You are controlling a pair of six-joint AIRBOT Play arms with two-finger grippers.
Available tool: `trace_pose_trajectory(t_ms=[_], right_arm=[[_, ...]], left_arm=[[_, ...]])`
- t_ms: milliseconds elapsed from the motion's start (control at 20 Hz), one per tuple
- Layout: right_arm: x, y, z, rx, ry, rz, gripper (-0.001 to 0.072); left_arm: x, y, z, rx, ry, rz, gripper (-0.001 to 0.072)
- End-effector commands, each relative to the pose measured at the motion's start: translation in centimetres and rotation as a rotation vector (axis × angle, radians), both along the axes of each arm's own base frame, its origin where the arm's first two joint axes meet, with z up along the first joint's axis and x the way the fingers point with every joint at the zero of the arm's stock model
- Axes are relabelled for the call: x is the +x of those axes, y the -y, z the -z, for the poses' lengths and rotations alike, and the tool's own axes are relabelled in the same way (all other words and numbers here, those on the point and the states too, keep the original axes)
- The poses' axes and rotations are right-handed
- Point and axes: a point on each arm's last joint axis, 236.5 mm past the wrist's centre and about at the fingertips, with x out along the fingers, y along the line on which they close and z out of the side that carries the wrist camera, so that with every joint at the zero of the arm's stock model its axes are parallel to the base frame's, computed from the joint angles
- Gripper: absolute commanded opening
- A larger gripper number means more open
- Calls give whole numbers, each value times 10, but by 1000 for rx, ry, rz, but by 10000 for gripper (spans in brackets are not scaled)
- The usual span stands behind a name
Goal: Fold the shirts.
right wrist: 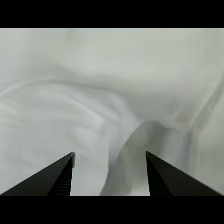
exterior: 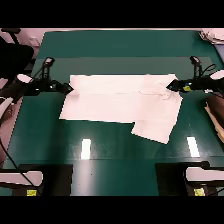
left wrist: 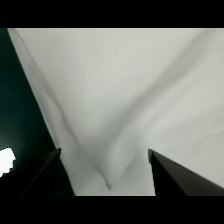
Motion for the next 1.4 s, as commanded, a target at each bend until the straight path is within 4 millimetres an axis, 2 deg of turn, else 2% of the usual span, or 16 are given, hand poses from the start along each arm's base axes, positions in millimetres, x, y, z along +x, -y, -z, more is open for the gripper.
trace_pose_trajectory(t_ms=[0, 150, 300, 450, 600, 750, 900, 1050, 1200, 1350], right_arm=[[-12, 27, -27, 7, 24, 57, 517], [-47, 42, -46, 59, -38, 71, 517], [-84, 47, -61, 138, -130, 105, 508], [-114, 37, -65, 223, -234, 174, 508], [-143, 20, -46, 257, -278, 230, 509], [-169, 6, -31, 253, -268, 265, 509], [-177, 3, -31, 223, -199, 306, 509], [-178, 3, -43, 199, -133, 331, 509], [-176, 6, -55, 181, -80, 351, 509], [-176, 6, -57, 181, -77, 354, 509]], left_arm=[[-17, -36, -25, -56, -45, -80, 642], [-51, -68, -43, -139, -132, -129, 642], [-85, -80, -39, -166, -219, -134, 642], [-119, -73, -17, -148, -297, -133, 641], [-150, -56, 11, -195, -383, -132, 642], [-161, -49, 29, -227, -423, -160, 643], [-165, -44, 31, -277, -460, -201, 643], [-167, -44, 38, -297, -491, -253, 643], [-172, -46, 54, -298, -512, -301, 642], [-182, -41, 73, -336, -575, -357, 642]])
